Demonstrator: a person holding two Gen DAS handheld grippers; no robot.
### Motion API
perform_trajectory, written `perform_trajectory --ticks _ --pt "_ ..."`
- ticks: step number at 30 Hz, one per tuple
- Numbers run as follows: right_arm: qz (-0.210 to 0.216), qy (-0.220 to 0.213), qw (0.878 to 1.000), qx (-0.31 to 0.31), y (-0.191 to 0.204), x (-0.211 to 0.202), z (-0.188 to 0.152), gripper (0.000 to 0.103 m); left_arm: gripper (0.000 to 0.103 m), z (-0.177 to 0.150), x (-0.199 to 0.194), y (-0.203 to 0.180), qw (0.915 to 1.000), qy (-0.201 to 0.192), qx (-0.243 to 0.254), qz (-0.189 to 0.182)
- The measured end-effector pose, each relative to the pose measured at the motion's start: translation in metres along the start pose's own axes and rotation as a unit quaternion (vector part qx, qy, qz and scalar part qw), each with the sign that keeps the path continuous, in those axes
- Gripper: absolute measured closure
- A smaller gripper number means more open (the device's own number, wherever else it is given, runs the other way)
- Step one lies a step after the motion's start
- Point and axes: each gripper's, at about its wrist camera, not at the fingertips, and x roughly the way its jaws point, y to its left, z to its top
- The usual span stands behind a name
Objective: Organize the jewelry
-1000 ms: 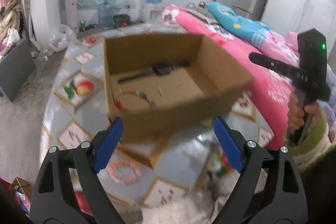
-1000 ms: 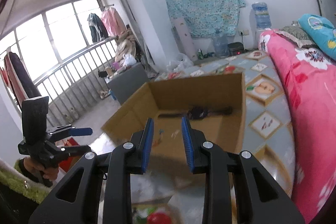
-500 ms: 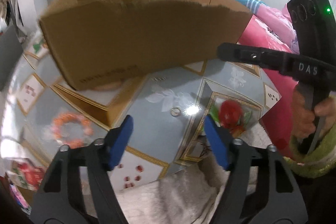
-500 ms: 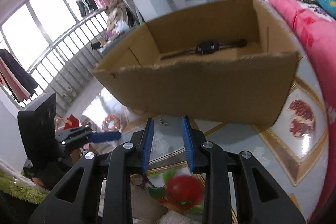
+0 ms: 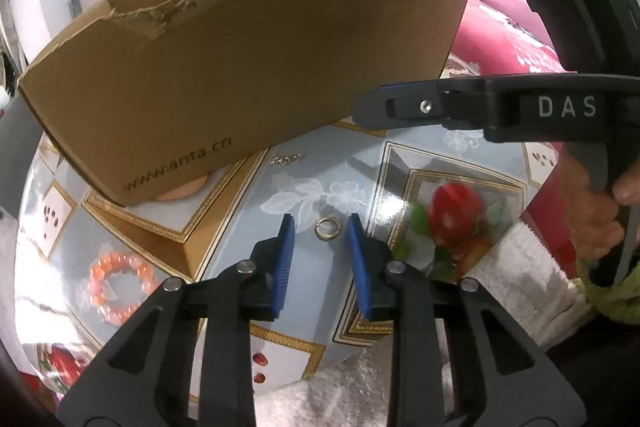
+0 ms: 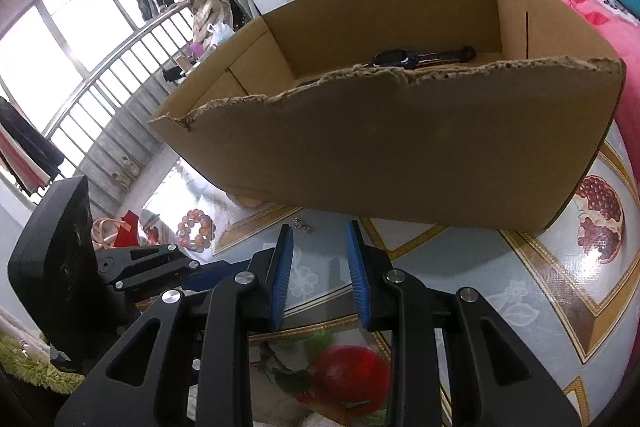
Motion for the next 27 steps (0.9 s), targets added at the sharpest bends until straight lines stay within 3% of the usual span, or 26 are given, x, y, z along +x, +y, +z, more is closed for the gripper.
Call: perform_trajectory --ticks 5,21,27 --pt "-0.013 0.001 1.000 -0.020 0.009 0.006 0.003 0.076 0.092 0.001 0.001 0.002 1.0000 -0.005 0.005 0.001" --pt "-0.021 0.030 0.991 -0.126 0.039 0.045 0.013 0.076 0.092 -0.003 -0.005 0.024 0.9996 -0.004 -0.024 -0.015" --pt "-0.053 0.045 0.981 -0.183 0.056 0.061 0.006 0.080 0.092 -0.003 -0.006 0.028 0.9992 -0.004 -0.037 -0.014"
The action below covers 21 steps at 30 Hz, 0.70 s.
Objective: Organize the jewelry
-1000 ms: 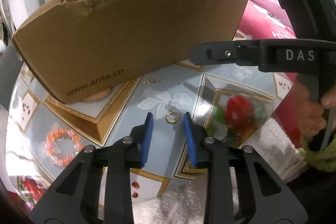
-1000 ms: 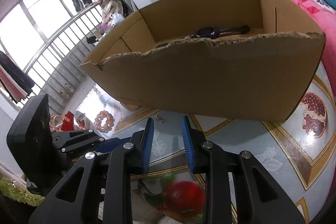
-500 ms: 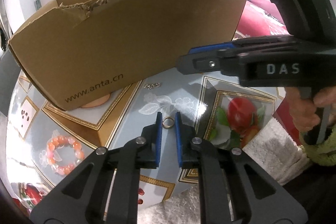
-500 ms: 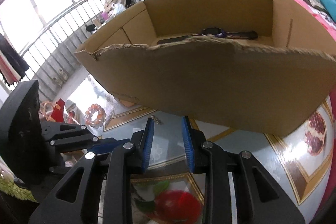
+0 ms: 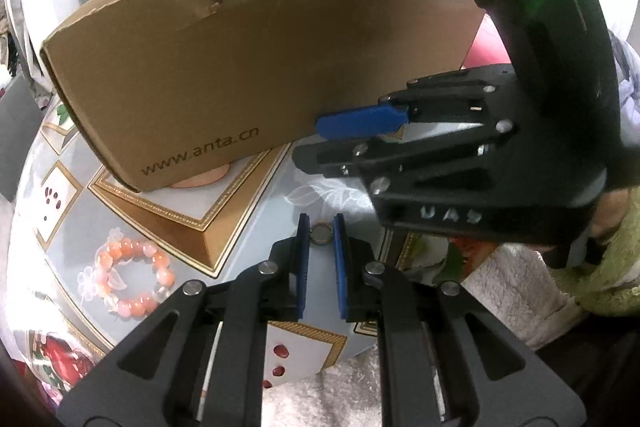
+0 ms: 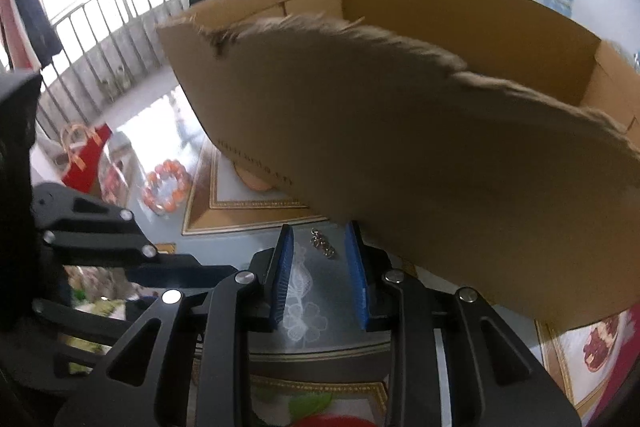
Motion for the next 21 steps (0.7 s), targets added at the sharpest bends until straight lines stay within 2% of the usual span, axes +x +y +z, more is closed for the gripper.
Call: perform_trajectory --ticks 3,6,13,21 --pt "-0.019 0.000 1.000 -0.018 0.005 0.002 -0.002 0.087 0.092 0.000 0.000 -0.001 1.0000 0.000 -0.002 0.002" --pt "-0.009 0.006 1.000 -0.010 0.004 0.001 0.001 0.098 0.092 0.001 -0.001 -0.001 1.0000 0.001 -0.004 0.003" --pt "0.008 0.010 1.000 0.013 -0.006 -0.002 -0.001 0.100 0.092 0.003 -0.002 -0.002 0.9999 -0.001 -0.010 0.002" --pt "0.018 -0.019 0.998 0.056 -0.023 -0.031 -0.008 0.100 0.092 0.002 -0.005 -0.003 0.9999 -0.001 -0.009 0.011"
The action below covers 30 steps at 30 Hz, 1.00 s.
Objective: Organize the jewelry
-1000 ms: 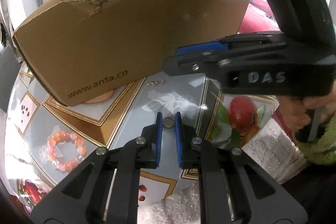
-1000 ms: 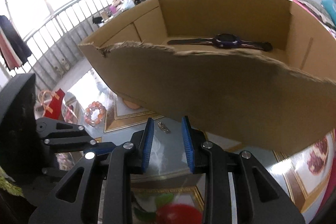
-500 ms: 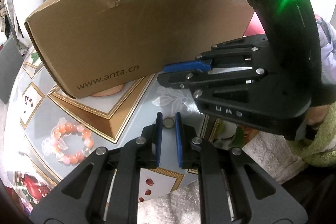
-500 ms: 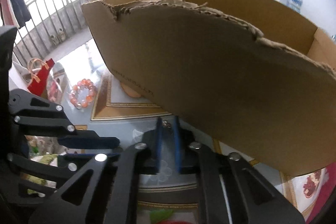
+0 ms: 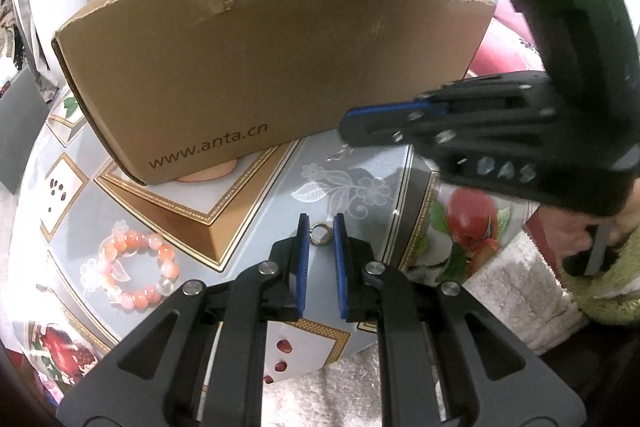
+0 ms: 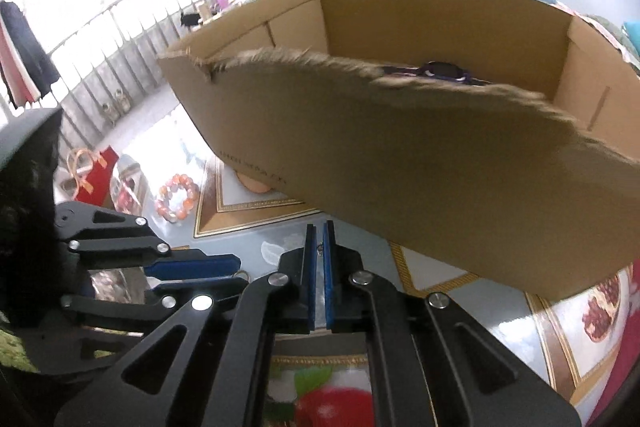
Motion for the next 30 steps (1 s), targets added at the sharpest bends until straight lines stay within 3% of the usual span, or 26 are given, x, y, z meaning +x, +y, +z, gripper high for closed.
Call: perform_trajectory --ticks 11,17,25,30 --pt "0.006 -0.053 0.998 0.028 -0.008 -0.043 0.002 0.100 0.092 0.001 -0.003 -0.011 1.0000 0.000 0.004 0.007" --pt "0.020 -0.091 0.995 0.028 -0.004 -0.072 0.010 0.100 0.092 0.012 -0.029 -0.012 0.9997 -0.017 0.008 -0.014" --pt "0.056 -0.175 0.983 0.018 -0.007 -0.117 0.049 0.100 0.092 0.071 -0.090 -0.001 0.9927 -0.098 0.014 -0.069" --pt "0.031 -0.178 0.983 0.018 -0.029 -0.114 0.073 0.100 0.092 0.115 -0.081 0.007 0.9928 -0.097 0.012 -0.069"
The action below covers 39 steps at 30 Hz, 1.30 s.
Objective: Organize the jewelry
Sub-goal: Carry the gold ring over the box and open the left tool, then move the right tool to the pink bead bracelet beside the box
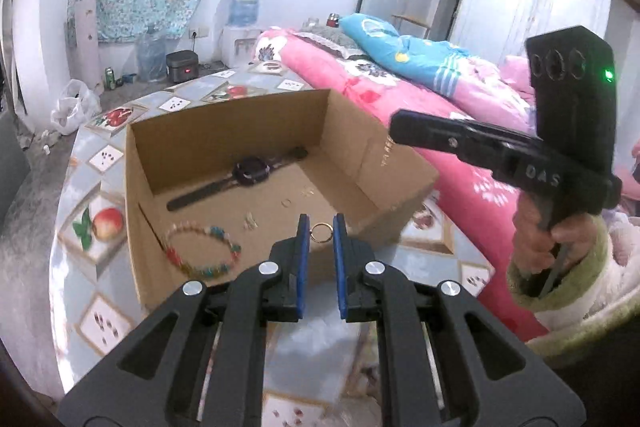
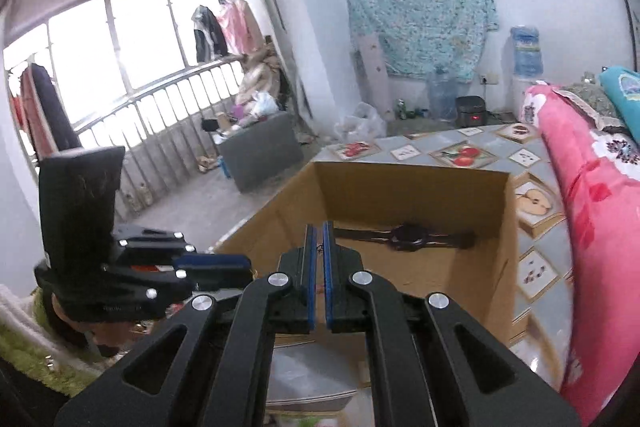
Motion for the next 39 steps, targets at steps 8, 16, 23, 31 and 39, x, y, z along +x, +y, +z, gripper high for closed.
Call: perform_trajectory --ticks 8,16,23,31,39 --pt "-0.027 0.062 0.997 0.022 -0.034 0.042 -0.001 0.099 0.092 0.026 0.072 0.021 0.9979 0.060 -0.022 -0.004" --pt "-0.032 0.084 0.994 0.056 -0.057 0.054 -0.013 0.079 0.069 0.026 0.096 0.035 0.9951 0.085 -0.048 0.014" --pt "-0.040 0.054 0.995 0.075 -0.064 0.029 -0.013 0.079 0.063 0.023 0.075 0.043 0.9956 0.064 -0.060 0.034" --pt "-0.040 0.022 0.995 0.092 -0.057 -0.007 -0.020 0.077 0.047 0.004 0.015 0.052 0.9949 0.016 -0.076 0.065" --pt "-0.001 -0.005 0.994 0.107 -0.031 -0.037 -0.038 0.066 0.035 -0.041 -0.062 0.069 0.9890 -0.034 -0.110 0.093"
